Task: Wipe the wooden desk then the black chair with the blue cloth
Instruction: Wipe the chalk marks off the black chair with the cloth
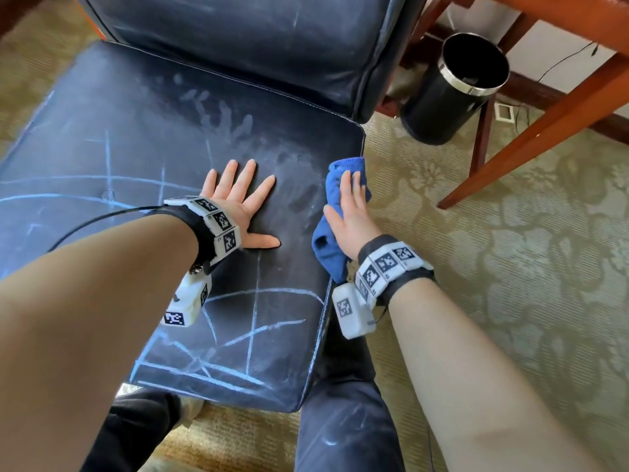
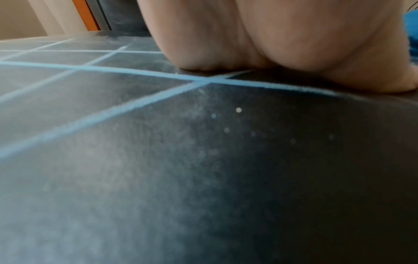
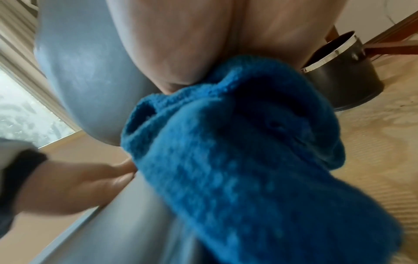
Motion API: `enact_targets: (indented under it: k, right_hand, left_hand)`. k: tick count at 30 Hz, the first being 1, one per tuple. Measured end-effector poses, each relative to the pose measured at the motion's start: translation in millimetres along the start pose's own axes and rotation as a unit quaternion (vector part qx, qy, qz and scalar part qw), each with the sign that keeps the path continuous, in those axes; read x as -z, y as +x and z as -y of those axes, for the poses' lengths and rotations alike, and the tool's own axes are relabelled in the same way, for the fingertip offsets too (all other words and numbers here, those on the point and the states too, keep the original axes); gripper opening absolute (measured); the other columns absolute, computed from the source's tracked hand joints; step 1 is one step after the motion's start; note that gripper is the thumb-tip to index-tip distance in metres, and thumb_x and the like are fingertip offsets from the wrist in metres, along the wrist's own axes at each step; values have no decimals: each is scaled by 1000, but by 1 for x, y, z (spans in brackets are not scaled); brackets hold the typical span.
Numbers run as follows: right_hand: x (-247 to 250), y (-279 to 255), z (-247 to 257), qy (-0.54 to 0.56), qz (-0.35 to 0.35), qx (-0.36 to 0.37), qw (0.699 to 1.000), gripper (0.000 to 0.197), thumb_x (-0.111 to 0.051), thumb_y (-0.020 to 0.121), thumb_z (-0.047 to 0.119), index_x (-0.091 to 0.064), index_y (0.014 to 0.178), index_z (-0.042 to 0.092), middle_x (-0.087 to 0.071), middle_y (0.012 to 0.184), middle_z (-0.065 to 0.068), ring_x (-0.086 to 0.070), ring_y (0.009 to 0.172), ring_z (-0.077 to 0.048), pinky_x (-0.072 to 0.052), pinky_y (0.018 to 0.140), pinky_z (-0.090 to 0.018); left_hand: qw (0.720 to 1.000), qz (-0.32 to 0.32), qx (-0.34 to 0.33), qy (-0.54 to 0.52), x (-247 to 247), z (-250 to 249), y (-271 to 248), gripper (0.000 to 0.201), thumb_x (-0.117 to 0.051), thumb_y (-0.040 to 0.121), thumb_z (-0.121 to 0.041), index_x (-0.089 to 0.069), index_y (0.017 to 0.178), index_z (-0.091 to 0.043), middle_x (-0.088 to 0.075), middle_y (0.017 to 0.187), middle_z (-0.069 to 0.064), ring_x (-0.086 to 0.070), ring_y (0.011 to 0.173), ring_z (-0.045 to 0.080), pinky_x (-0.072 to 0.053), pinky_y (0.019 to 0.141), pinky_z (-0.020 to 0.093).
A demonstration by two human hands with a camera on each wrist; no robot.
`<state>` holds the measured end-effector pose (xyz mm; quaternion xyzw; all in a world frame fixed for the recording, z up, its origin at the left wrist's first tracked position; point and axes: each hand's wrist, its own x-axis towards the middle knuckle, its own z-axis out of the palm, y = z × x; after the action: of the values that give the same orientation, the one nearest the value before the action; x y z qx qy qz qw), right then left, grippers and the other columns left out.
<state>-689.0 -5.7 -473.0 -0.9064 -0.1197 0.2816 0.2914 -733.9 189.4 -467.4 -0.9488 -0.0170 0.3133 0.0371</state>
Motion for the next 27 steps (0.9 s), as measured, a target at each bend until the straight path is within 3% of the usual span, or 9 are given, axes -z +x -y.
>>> enact_targets:
  k: [7,12,16,23,27]
  right_hand:
    - [-22,-35,-12,-23,15,15,1000,68,-34,101,30,12,148,14,21,155,-5,13,144,-19,6,103,-14]
    - [-6,-9,-15,-57,49,10,997,70,-36,100,30,13,148,16,22,155,-5,11,144,-22,-4,117,-33]
    - [2,-5,-10,-56,41,4,998,68,-35,101,30,13,148,15,20,155,-4,9,145,-21,-5,114,-31]
    - [-10,-44,-20,-47,74,11,996,69,-34,101,29,14,148,18,22,155,-1,9,144,-15,-2,111,-22]
    - [1,-20,-19,-62,76,-1,995,68,-34,101,31,13,148,17,20,156,-2,9,144,-18,-3,116,-31]
  left_hand:
    - [1000,-18,1,-14,-2,-1,2,105,-36,74,-81,24,145,-31,27,154,5,21,142,30,9,115,47]
    - [999,-31,8,-33,-3,-2,4,104,-36,74,-81,23,145,-32,26,154,5,21,142,30,9,115,47]
    - [998,-30,27,-57,0,-4,9,104,-35,74,-81,22,145,-32,27,154,4,22,141,30,10,114,48]
    - [995,-27,54,-77,4,-10,15,104,-34,74,-81,23,145,-32,29,153,5,24,141,30,10,113,48]
    - [993,-40,62,-89,4,-12,17,103,-35,74,-82,21,145,-32,27,154,5,22,141,30,9,114,49]
